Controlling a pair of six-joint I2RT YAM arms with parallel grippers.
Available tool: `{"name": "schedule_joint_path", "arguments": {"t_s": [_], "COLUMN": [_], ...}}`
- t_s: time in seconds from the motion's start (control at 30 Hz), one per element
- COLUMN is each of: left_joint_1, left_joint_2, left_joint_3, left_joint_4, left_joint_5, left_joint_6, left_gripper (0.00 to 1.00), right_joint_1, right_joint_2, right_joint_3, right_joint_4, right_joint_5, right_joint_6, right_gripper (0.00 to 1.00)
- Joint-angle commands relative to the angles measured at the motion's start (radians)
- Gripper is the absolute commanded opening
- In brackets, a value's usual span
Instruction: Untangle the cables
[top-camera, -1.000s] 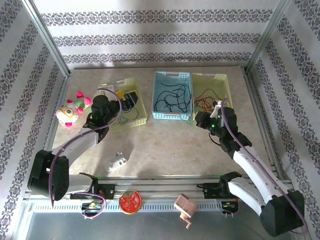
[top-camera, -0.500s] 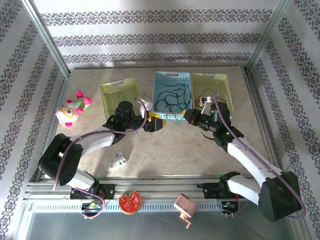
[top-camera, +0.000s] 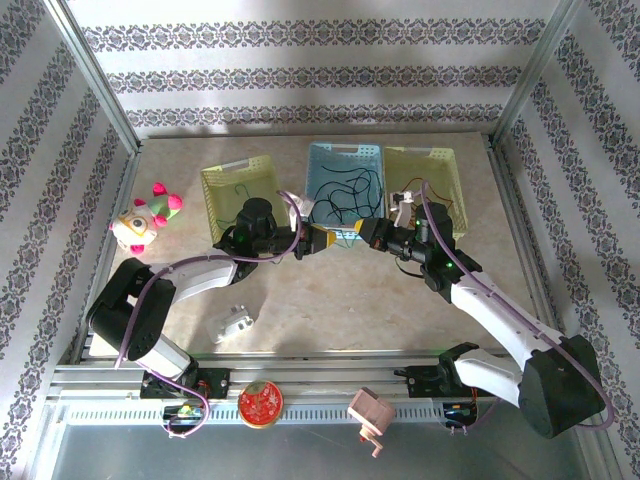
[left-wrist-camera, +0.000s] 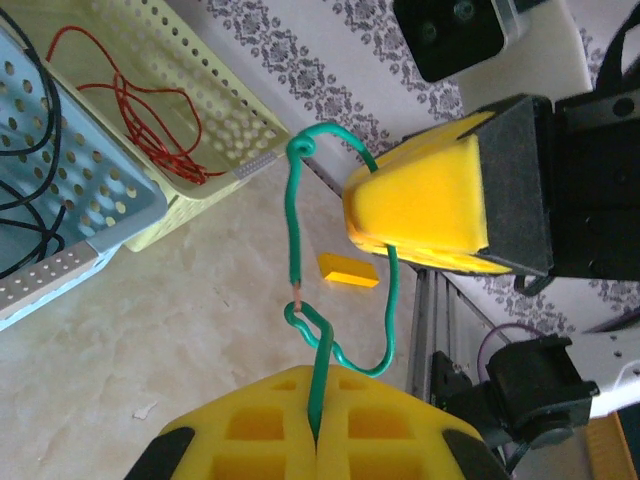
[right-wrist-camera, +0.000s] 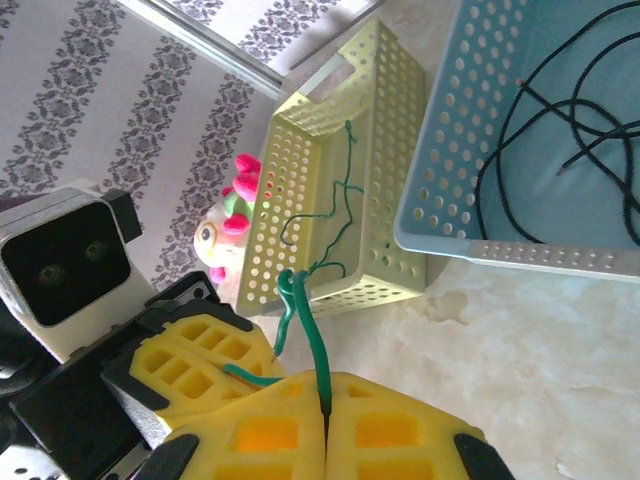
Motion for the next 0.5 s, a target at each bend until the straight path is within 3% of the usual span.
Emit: {"name": "schedule_joint_path", "arguments": {"t_s": [0.0, 0.23, 0.47], "left_joint_1": [-0.012, -0.011, -0.012], "left_joint_2": [-0.044, -0.119, -0.118], "left_joint_3": [-0.006, -0.013, 0.001], "left_joint_4": [-0.017, -0.201, -0.309], "left_joint_5": [-0.075, -0.081, 0.012], "left_joint_6": [0.048, 0.151, 0.178], "left_gripper": [0.00, 0.00, 0.00], "right_joint_1": [0.016, 0.003, -0.030], "right_joint_2": [-0.029, -0.179, -0.208], "right_joint_3": [0.030, -0.024, -0.046], "right_joint_4": [-0.058, -0.199, -0.231], "right_joint_5": [0.113, 0.481, 0.511], "right_joint_6": [-0.037, -0.060, -0.037], "right_gripper": [0.00, 0.00, 0.00]}}
